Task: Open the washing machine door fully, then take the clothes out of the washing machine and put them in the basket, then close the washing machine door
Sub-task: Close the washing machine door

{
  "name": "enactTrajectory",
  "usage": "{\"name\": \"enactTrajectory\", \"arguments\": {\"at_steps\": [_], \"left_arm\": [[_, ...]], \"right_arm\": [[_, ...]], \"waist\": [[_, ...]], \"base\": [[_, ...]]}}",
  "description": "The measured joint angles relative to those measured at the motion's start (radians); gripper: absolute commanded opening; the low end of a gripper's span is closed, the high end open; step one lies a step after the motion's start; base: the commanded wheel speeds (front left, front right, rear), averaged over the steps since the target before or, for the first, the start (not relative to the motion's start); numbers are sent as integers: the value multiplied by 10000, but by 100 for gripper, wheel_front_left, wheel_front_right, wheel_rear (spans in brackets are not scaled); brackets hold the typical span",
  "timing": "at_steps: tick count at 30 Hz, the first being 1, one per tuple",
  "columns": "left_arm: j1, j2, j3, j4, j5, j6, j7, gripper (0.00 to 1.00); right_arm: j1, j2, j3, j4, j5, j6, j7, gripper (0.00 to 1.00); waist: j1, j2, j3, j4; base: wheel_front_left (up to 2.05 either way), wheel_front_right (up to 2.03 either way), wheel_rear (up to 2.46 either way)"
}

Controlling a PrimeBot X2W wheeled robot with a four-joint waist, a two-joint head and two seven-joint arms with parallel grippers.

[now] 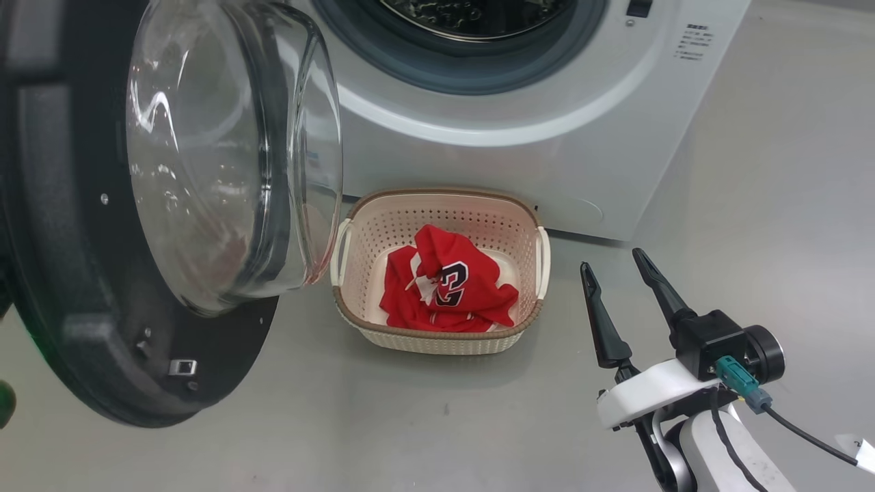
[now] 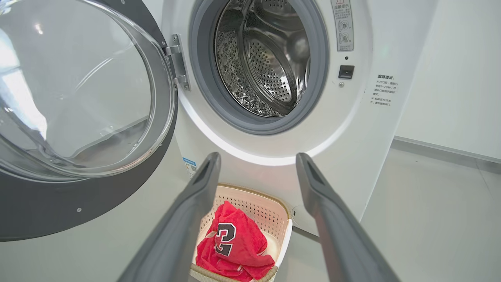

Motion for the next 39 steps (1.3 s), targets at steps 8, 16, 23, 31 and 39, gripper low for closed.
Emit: {"name": "enactTrajectory", "arguments": {"at_steps": [8, 16, 23, 31, 39], "left_arm": [[196, -148, -121, -719, -15, -61, 334, 0], [294, -249, -378, -1400, -17, -75, 604, 0], [346, -374, -575, -1983, -111, -146, 773, 0], [343, -633, -980, -2495, -130, -125, 832, 0], [276, -642, -1110, -2886, -127, 105, 811, 0]], "right_arm": [[0, 92, -6, 67, 88, -6, -84, 100], [-2, 186, 56, 71, 161, -17, -100, 100], [-5, 232, 109, 84, 173, -92, -174, 100], [-23, 286, 192, 105, 247, -92, -178, 100], [-276, 309, 251, 98, 385, -96, -190, 100]], "waist": [[0, 0, -76, -671], [-1, 0, -44, -1234], [0, 0, 49, -1843], [0, 0, 234, -2531], [0, 0, 558, -3107]], "base": [[0, 0, 0], [0, 0, 0], [0, 0, 0], [0, 0, 0], [0, 0, 0]]}}
